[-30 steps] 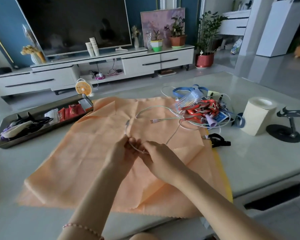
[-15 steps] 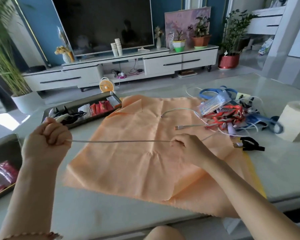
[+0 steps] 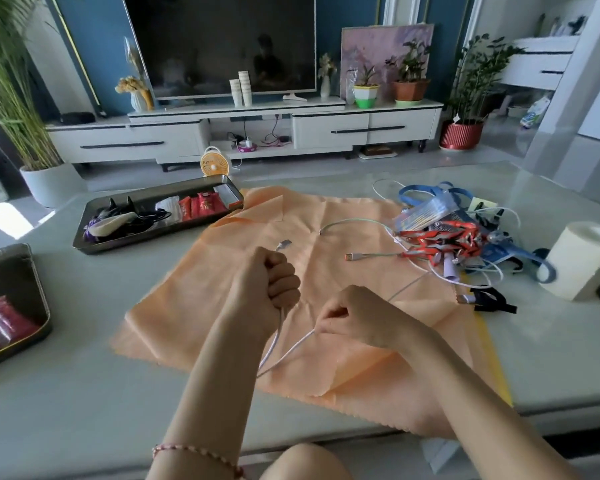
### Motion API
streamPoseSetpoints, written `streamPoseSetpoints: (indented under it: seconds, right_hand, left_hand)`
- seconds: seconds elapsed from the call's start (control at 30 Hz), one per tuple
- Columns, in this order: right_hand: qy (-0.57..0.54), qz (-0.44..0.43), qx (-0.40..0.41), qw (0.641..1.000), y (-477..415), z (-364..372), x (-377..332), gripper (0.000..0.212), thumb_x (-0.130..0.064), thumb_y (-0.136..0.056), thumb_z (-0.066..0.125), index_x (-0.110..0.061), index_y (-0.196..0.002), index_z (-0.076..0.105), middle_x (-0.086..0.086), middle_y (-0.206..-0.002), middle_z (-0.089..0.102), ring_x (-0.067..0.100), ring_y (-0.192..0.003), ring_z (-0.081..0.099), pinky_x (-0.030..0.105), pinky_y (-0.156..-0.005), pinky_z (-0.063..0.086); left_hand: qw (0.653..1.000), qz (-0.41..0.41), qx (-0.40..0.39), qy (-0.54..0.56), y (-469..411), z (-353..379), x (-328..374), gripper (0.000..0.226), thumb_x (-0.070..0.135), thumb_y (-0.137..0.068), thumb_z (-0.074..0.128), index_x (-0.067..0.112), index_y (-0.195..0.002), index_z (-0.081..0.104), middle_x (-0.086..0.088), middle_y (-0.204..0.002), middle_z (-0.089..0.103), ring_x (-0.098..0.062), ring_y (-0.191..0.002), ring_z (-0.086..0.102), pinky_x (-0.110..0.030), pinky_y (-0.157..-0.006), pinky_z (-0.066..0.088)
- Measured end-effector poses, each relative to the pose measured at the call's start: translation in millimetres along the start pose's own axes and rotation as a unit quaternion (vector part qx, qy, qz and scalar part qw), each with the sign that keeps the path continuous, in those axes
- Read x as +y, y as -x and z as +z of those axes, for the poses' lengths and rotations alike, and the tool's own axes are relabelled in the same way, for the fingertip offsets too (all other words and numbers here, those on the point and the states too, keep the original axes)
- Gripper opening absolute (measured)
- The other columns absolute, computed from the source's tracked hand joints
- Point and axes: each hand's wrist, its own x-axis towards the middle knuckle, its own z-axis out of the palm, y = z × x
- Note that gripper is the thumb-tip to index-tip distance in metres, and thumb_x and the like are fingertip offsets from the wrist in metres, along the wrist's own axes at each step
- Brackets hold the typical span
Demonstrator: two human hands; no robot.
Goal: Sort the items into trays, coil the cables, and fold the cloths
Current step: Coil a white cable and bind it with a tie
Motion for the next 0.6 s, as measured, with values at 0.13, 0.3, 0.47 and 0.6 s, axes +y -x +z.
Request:
streamPoseSetpoints:
  seconds: [0.13, 0.3, 0.47, 0.6]
  right_hand:
    - [-0.037, 0.053, 0.092, 0.994, -3.6, -0.2, 0.2, 0.024, -0.019, -0.095, 0.045, -0.021, -0.071, 0.049, -0.006, -0.069, 0.060, 0.017, -0.068, 0.056, 0.036, -0.072, 0.047]
    - [-0.010, 0.091, 0.315, 0.945, -5.0, -33.1, 22.7, 0.022, -0.012, -0.094, 0.042, -0.008, -0.079, 0.058, 0.009, -0.086, 0.066, 0.029, -0.084, 0.057, 0.035, -0.072, 0.042]
    - [-0.081, 0.056, 0.395, 0.913, -6.0, -41.5, 14.2, 0.021, -0.011, -0.091, 0.055, 0.001, -0.074, 0.058, 0.007, -0.069, 0.059, 0.021, -0.067, 0.050, 0.028, -0.059, 0.028]
    - [-0.134, -0.040, 0.366, 0.920, 4.3, -17.5, -12.4, 0.017, -0.009, -0.087, 0.061, -0.013, -0.071, 0.057, -0.013, -0.061, 0.056, -0.004, -0.059, 0.052, 0.011, -0.058, 0.036]
  left_hand:
    - [0.997, 0.003, -0.029, 0.065, -1.7, 20.3, -10.7, 0.034, 0.014, -0.091, 0.032, 0.020, -0.058, 0.025, 0.007, -0.035, 0.019, -0.005, -0.023, 0.018, -0.015, -0.025, 0.009]
    - [0.998, 0.040, 0.013, 0.038, -1.5, 18.5, -26.8, 0.039, 0.026, -0.098, 0.039, 0.017, -0.059, 0.037, 0.008, -0.039, 0.021, -0.004, -0.026, 0.017, -0.014, -0.025, 0.011]
    - [0.998, 0.015, 0.051, -0.026, -10.7, 22.0, -54.1, 0.035, 0.019, -0.100, 0.034, 0.014, -0.070, 0.050, 0.008, -0.040, 0.044, -0.003, -0.029, 0.035, -0.008, -0.033, 0.027]
    - [0.993, 0.015, 0.116, -0.032, -18.7, 26.6, -61.4, 0.038, 0.028, -0.100, 0.039, 0.015, -0.068, 0.055, 0.004, -0.051, 0.059, -0.009, -0.051, 0.057, -0.022, -0.055, 0.043]
